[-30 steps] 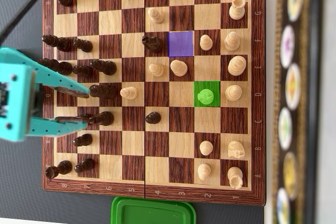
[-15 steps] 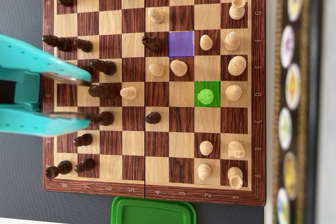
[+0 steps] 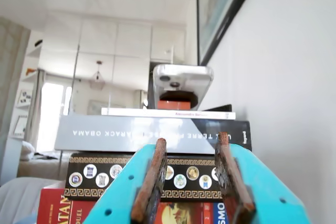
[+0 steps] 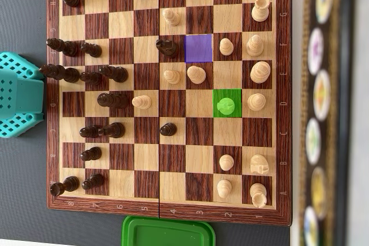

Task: Play chess

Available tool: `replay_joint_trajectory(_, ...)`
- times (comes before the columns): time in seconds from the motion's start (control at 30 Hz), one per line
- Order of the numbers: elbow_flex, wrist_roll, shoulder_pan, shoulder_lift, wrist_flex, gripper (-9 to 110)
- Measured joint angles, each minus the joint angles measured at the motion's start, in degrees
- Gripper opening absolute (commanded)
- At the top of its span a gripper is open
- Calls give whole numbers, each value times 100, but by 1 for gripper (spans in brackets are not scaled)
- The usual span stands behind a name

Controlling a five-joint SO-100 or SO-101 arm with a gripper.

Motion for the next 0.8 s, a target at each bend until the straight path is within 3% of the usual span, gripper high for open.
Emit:
replay_joint_trajectory(0.57,413,0,9,70,-3964,14)
replay_joint_trajectory(0.8,422,0,53,79,-5062,14)
